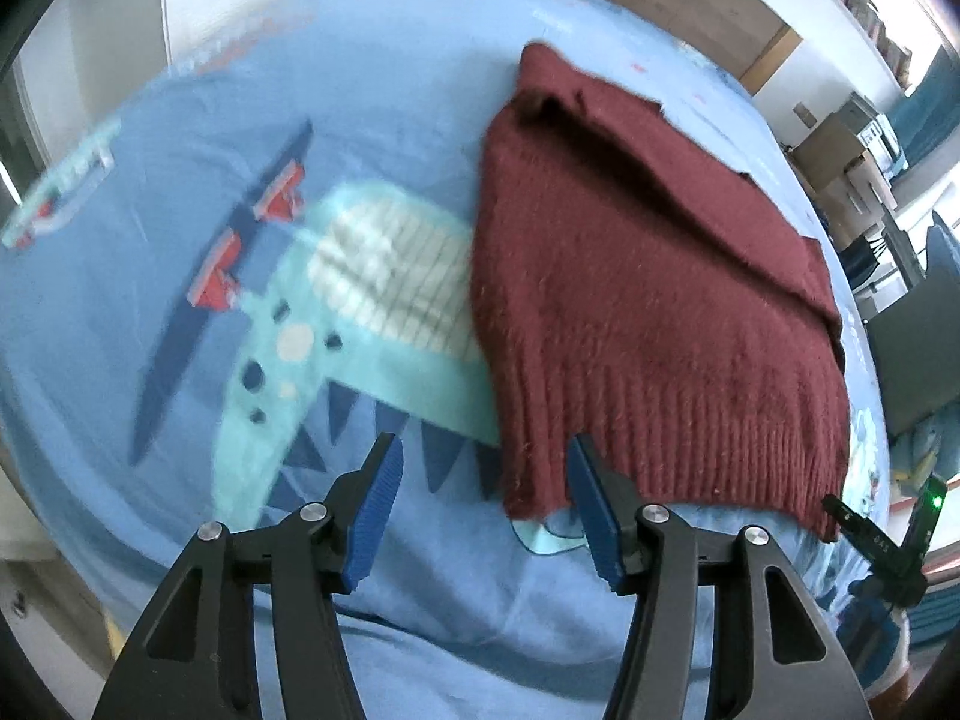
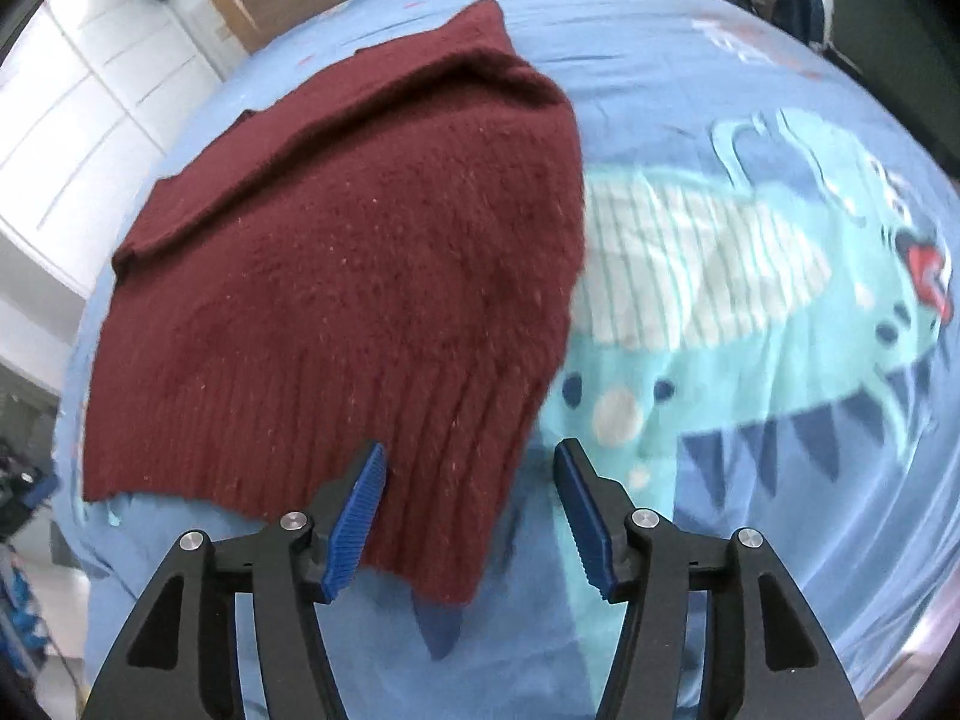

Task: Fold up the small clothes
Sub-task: 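Grasp the ribbed hem with the left tool while the right tool grasps it too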

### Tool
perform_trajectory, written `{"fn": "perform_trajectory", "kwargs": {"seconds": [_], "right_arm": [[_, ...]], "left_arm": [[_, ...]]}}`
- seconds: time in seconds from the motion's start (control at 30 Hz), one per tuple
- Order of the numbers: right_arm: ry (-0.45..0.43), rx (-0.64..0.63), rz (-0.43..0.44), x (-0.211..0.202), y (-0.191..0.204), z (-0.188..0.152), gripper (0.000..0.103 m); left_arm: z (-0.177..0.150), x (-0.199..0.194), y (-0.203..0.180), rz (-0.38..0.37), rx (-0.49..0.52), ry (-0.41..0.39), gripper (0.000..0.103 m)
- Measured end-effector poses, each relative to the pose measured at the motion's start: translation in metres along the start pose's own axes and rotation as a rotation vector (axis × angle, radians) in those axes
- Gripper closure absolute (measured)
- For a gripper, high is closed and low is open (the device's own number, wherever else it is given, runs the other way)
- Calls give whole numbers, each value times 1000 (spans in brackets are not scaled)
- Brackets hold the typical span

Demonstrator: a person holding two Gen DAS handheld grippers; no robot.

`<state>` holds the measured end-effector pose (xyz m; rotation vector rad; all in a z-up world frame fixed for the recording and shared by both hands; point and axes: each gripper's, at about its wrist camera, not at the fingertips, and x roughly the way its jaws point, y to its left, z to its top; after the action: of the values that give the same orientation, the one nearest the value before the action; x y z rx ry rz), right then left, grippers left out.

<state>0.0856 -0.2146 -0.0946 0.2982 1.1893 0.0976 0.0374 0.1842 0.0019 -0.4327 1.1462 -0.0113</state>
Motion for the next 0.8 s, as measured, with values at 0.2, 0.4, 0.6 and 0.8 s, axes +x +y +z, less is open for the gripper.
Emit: {"fn": "perform_trajectory", "kwargs": {"seconds": [0.2, 0.4, 0.6, 0.8], "right_arm": [[17, 20, 56, -3, 2, -3, 40], [57, -14, 88, 3, 15, 0, 40], [68, 29, 118, 5, 8, 5, 40], [86, 45, 136, 9, 4, 9, 40]], "left_arm": [[10, 36, 12, -56, -106, 58, 52], [25, 50, 1, -144, -136, 75, 52], [28, 61, -24, -197, -83, 109, 52], [25, 65, -21, -238, -101, 119, 53]]}}
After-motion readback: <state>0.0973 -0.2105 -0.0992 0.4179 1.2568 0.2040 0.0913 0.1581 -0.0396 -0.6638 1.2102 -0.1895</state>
